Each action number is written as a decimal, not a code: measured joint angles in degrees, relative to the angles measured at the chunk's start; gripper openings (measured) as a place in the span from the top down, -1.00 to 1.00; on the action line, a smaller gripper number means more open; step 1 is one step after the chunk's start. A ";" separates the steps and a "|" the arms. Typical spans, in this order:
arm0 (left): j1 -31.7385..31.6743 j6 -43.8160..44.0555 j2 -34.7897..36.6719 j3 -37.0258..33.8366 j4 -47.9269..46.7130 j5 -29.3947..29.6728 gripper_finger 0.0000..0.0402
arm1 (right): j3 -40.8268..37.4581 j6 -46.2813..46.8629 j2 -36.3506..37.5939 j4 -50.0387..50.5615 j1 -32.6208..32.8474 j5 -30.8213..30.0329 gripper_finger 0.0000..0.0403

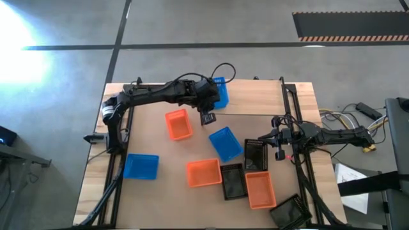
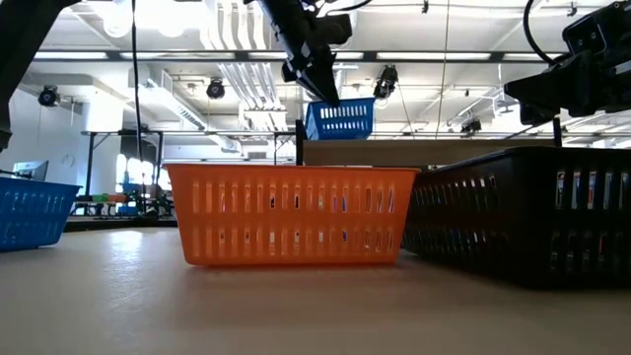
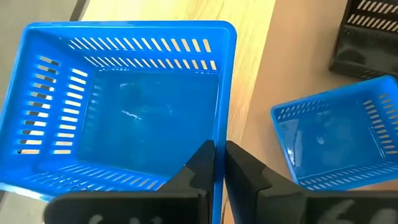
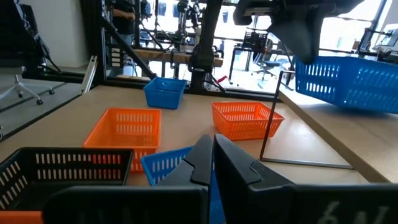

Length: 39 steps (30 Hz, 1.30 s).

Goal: Stack baskets on shelf by color
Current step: Put the top blue bin on the shelf, then put the top black bin on the shelf

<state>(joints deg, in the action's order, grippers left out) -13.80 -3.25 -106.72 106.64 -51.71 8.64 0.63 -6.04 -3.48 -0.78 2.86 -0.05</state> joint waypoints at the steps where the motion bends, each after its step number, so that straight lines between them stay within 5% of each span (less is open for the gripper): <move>1: -0.02 0.01 0.00 0.17 -0.68 0.03 0.91 | 0.01 0.00 0.00 0.00 0.00 0.00 0.96; 11: -0.59 -0.30 4.69 0.16 -8.80 0.56 0.27 | 0.01 0.00 0.00 0.02 0.01 0.00 0.96; 15: 0.01 -0.12 11.18 -5.51 -5.78 0.77 0.11 | 0.00 0.00 0.01 0.00 0.01 0.00 0.96; 20: 2.29 -3.19 23.77 -30.41 21.87 0.25 0.08 | 0.01 0.00 -0.01 0.00 0.01 0.00 0.96; 25: 3.99 -3.33 32.91 -59.52 63.08 -2.60 0.08 | 0.01 0.00 0.01 -0.02 0.01 -0.01 0.96; 29: 5.58 1.99 33.06 -77.90 96.36 -5.57 0.08 | 0.00 0.00 -0.01 0.00 -0.01 0.00 0.96; 34: 6.05 4.55 27.90 -89.85 124.65 -5.33 0.08 | 0.00 -0.75 -0.01 -0.88 -0.01 -0.32 0.96; 39: 6.05 4.61 24.05 -91.44 129.76 -5.34 0.08 | 0.00 15.80 -0.01 -5.98 0.14 -0.09 0.96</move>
<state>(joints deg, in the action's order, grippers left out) -7.75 1.35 -82.66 15.20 78.05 3.30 0.62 9.75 -3.49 -6.76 3.01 -0.14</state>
